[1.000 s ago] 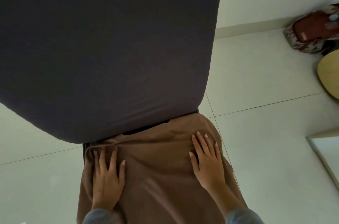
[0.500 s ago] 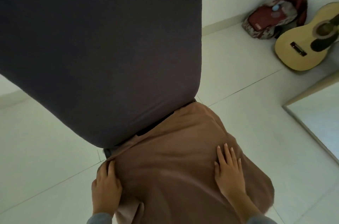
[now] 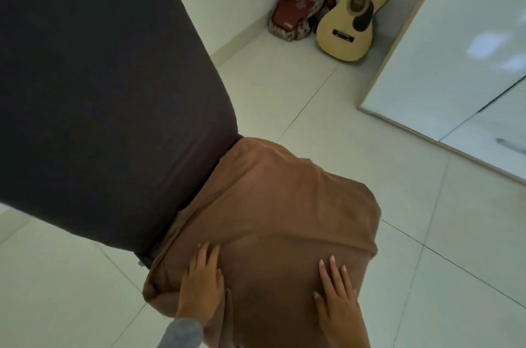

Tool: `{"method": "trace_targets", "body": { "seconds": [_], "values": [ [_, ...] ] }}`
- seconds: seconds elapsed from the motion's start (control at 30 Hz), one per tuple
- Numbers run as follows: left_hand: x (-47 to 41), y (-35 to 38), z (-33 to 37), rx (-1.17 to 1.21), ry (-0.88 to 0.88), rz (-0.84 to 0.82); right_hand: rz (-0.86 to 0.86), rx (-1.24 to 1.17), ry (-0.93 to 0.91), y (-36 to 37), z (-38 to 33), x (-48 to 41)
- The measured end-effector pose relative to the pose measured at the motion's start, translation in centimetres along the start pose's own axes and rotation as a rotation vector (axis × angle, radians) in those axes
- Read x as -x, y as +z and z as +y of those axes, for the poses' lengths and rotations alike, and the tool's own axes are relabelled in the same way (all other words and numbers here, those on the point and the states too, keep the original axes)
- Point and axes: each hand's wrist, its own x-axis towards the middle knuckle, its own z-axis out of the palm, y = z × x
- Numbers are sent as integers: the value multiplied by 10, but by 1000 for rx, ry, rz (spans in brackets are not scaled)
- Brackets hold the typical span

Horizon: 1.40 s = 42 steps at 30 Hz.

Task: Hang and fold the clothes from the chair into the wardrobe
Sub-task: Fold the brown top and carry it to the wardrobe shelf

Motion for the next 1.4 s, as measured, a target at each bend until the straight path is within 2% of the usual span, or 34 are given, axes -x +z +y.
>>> {"method": "trace_targets", "body": {
  "seconds": [0.13, 0.27, 0.43, 0.57, 0.63, 0.73, 0.83, 0.9, 0.97, 1.03, 1.1, 1.17, 1.3, 1.4],
  "values": [
    [3, 5, -7, -26, -1, 5, -39, -156, 97, 14, 6, 27],
    [7, 15, -17, -35, 44, 68, 72, -349, 188, 26, 3, 51],
    [8, 25, -28, 8, 138, 151, 190, -690, 484, 57, -5, 67],
    [10, 30, -60, 179, 257, 247, 297, -942, 759, 84, -20, 78],
    [12, 32, -74, 277, 178, 342, 309, -1011, 882, 94, -23, 83],
    [14, 34, -78, 494, -105, 472, 291, -1122, 1073, 102, -30, 90],
    [15, 36, -72, 647, -279, 515, 223, -1484, 1232, 106, -39, 101],
    [12, 36, -72, 748, -395, 523, 188, -1689, 1261, 105, -45, 105],
    [8, 36, -76, 870, -528, 492, 250, -1753, 1265, 105, -50, 105],
    [6, 37, -85, 1097, -557, 393, 361, -1717, 1290, 104, -53, 105],
    [11, 37, -93, 1365, -495, 150, 474, -1711, 1324, 103, -57, 107],
    [15, 34, -97, 1464, -470, -20, 583, -1694, 1342, 103, -60, 110],
    [19, 24, -98, 1494, -503, -48, 711, -1610, 1312, 100, -62, 116],
    [24, 19, -104, 1518, -551, -39, 817, -1673, 1272, 87, -58, 115]
  ]
}}
